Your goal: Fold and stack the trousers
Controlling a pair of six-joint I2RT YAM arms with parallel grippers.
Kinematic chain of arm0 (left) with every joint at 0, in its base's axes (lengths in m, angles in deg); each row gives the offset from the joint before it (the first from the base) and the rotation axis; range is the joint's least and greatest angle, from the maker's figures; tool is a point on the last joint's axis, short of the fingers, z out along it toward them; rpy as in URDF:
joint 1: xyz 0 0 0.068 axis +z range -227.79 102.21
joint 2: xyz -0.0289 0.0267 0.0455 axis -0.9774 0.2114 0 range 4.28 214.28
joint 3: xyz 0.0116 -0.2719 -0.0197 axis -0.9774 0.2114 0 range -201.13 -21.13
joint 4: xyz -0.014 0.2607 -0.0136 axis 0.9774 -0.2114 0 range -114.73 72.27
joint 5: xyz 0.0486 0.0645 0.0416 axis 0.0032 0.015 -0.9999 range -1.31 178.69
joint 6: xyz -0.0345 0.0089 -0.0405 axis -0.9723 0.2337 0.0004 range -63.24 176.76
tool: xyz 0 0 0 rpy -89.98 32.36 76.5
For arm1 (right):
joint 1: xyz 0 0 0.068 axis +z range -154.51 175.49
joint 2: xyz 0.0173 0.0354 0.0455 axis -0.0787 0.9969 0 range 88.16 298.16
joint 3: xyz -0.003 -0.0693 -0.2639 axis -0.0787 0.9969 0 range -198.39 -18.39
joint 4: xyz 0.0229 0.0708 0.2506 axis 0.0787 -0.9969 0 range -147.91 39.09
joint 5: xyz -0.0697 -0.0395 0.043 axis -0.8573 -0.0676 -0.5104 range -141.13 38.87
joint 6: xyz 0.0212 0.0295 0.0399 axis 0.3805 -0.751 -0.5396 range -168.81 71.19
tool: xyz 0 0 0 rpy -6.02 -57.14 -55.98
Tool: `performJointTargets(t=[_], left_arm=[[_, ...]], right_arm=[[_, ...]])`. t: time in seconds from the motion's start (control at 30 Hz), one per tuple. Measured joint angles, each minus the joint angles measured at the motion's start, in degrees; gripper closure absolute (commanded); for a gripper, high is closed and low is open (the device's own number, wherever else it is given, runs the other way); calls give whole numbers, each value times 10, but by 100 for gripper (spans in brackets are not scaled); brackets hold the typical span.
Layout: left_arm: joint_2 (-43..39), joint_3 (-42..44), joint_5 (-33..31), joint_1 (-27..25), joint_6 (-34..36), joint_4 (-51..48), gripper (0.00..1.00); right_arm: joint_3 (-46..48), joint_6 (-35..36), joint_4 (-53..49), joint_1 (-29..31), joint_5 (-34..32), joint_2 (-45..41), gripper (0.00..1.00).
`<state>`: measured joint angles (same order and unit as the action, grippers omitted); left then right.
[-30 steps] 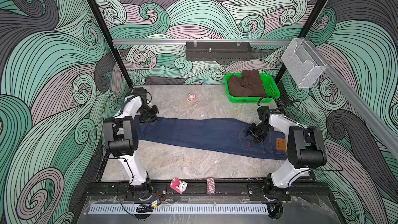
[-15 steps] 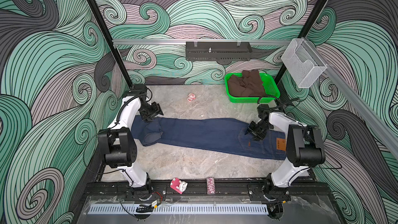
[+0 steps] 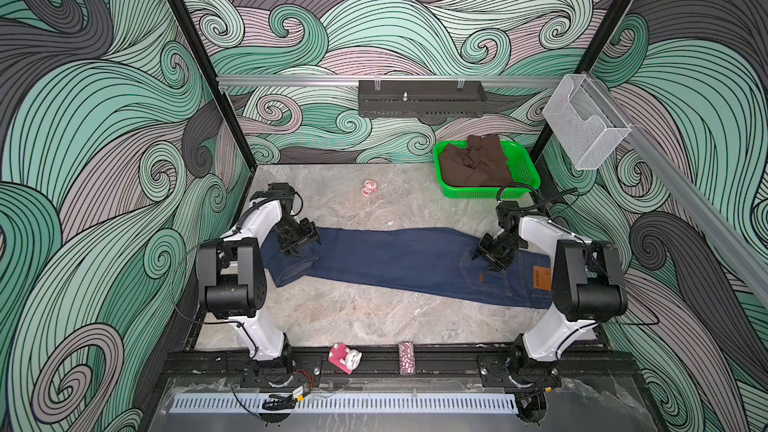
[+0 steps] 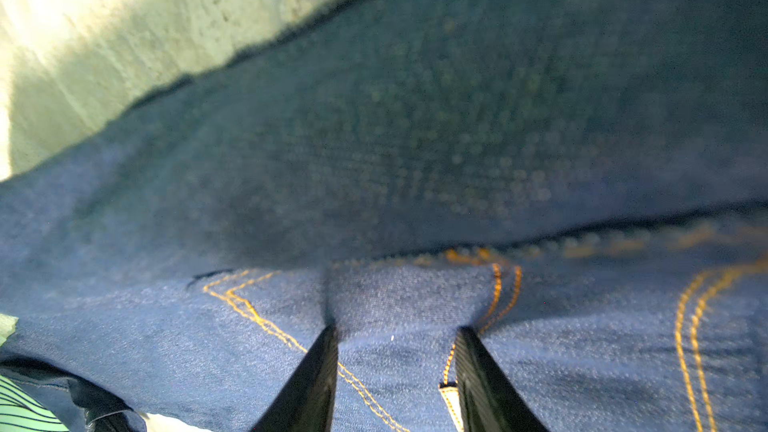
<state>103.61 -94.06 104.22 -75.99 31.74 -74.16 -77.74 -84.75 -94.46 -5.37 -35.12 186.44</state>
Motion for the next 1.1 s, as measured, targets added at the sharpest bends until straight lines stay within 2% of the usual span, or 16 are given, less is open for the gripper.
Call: performJointTargets(t=[0.23, 0.43, 0.63, 0.83, 1.1], left_arm=[[47, 2, -33, -22, 0, 35, 27], [87, -5, -46, -35, -1, 53, 46], [108, -8, -61, -54, -2, 54, 51], [117, -12, -87, -57, 0, 42, 72], [129, -27, -112, -57, 4, 20, 80]], right_arm=[[0, 2, 0, 0, 2, 1, 53], [0, 5, 0, 0, 2, 2, 53], [0, 7, 0, 0, 2, 2, 53], [0, 8, 0, 0, 2, 2, 53], [0, 11, 0, 0, 2, 6, 53]])
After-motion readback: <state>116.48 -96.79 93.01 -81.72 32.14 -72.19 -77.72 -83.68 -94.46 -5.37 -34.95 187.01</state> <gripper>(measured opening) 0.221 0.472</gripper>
